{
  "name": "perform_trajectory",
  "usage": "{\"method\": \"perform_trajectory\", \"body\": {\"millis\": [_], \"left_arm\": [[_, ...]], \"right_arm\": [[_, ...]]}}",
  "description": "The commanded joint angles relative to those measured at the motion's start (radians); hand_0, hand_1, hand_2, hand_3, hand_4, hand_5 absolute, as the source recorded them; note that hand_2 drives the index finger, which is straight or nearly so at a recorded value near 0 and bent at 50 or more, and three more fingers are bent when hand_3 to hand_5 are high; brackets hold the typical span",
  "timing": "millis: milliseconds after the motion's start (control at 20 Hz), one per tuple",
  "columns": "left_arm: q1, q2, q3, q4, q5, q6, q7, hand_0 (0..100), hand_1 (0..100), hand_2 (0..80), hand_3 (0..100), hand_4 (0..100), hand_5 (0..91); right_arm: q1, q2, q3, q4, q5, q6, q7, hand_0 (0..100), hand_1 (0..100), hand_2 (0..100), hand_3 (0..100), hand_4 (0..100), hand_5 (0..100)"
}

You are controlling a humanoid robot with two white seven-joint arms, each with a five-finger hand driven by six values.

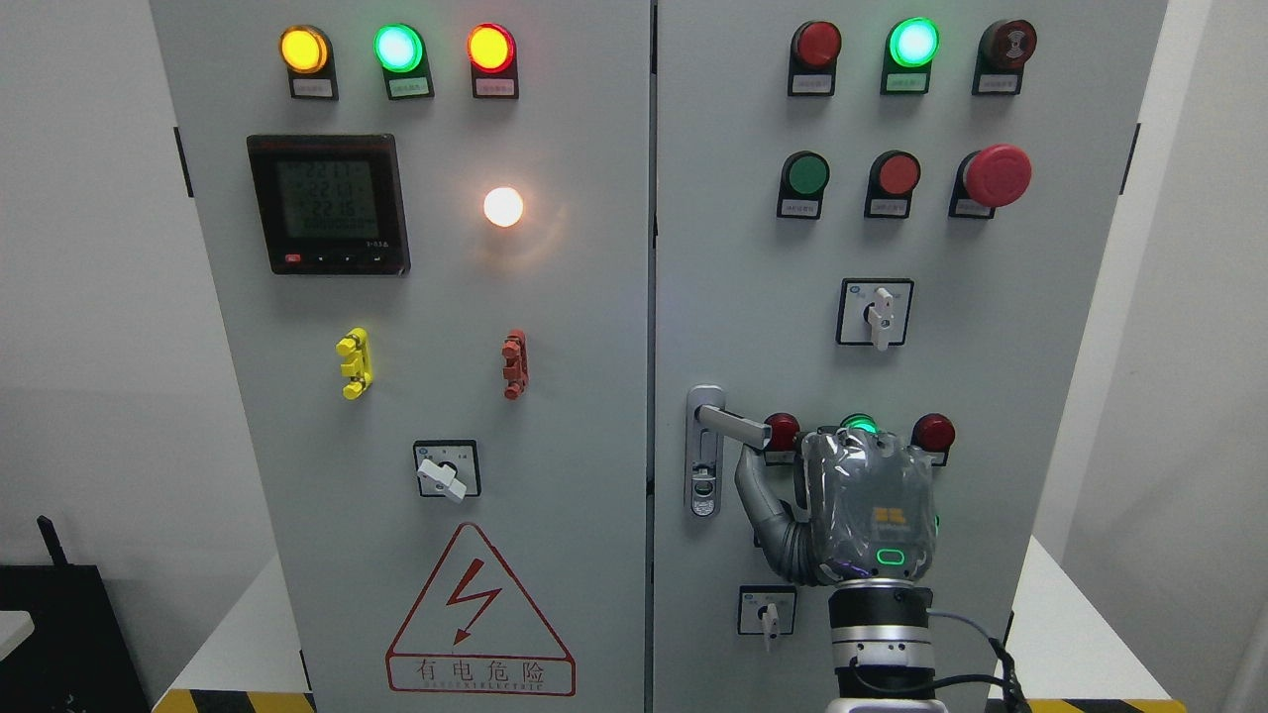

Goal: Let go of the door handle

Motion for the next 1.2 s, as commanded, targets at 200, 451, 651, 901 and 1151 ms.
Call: {"method": "perform_trajectory", "body": {"millis": [200, 451, 651, 901, 1151], "left_arm": [[-0.003, 0.000, 0.002, 0.009, 0.000, 0.001, -0.001, 12, 39, 0.0, 0, 0, 0.0], [-0.003, 0.000, 0.002, 0.009, 0.000, 0.001, -0.001, 12, 39, 0.0, 0, 0, 0.0], [-0.003, 0.000, 0.002, 0.009, 0.000, 0.001, -0.001, 12, 39, 0.0, 0, 0, 0.0], [-0.003, 0.000, 0.002, 0.009, 0.000, 0.001, -0.001, 12, 39, 0.0, 0, 0, 0.0], [-0.003, 0.000, 0.002, 0.009, 0.000, 0.001, -0.001, 12, 39, 0.0, 0, 0, 0.0]], "right_arm": [[0.001, 0.000, 0.000, -0.005, -0.003, 0.000, -0.001, 55, 10, 99, 100, 100, 99], [0.011, 0.000, 0.001, -0.015, -0.003, -0.006, -0.004, 55, 10, 99, 100, 100, 99], [0.014, 0.000, 0.004, -0.021, -0.008, -0.009, -0.005, 55, 10, 99, 100, 100, 99], [0.060, 0.000, 0.015, -0.051, -0.009, -0.015, -0.019, 55, 10, 99, 100, 100, 99], [0.153, -0.006, 0.035, -0.101, -0.008, -0.113, -0.054, 56, 10, 99, 100, 100, 99]]}}
